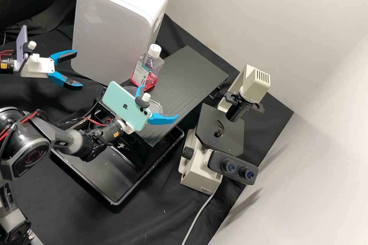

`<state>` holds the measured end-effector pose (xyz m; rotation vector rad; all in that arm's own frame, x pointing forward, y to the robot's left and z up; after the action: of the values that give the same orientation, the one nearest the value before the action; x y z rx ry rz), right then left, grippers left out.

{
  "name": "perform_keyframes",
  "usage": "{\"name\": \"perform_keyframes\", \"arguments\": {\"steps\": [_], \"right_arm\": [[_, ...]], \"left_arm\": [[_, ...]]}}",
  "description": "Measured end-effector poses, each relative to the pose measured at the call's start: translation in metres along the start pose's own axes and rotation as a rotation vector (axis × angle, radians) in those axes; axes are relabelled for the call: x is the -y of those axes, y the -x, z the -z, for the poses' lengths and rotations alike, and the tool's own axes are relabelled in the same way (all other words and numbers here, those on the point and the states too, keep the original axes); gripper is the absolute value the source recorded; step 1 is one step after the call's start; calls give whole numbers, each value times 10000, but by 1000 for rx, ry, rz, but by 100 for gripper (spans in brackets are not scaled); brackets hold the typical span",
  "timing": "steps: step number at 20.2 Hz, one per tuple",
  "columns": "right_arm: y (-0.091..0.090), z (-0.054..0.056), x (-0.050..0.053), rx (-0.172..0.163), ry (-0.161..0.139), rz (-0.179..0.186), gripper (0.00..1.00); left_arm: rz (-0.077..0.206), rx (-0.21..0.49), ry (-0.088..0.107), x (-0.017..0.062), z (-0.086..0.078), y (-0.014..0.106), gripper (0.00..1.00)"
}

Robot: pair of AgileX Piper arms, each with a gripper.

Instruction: Place the lid on the petri dish

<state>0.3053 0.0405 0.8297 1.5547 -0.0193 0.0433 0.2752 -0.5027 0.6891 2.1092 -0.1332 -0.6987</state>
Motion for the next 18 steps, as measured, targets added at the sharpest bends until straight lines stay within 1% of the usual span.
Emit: {"name": "perform_keyframes", "arguments": {"steps": [2,5,11,12,13,14,16,18], "right_arm": [[0,0,0,0,0,0,100],[0,0,0,0,0,0,100],[18,-3,2,1,0,0,100],[41,7,8,-1,-1,3,100],[70,40,19,-15,3,-2,100],[106,88,32,-35,21,-7,100],[179,204,71,-96,77,-20,100],[246,292,132,-144,125,-28,100]], "left_arm": [[4,13,-5,6,-17,1,100],[17,19,-3,35,-43,23,100],[30,33,-2,66,-88,41,100],[31,38,-3,68,-101,40,100],[32,40,-3,70,-108,39,100],[32,45,-3,72,-123,38,100],[34,51,-4,76,-140,37,100],[34,51,-4,76,-140,37,100]]}}
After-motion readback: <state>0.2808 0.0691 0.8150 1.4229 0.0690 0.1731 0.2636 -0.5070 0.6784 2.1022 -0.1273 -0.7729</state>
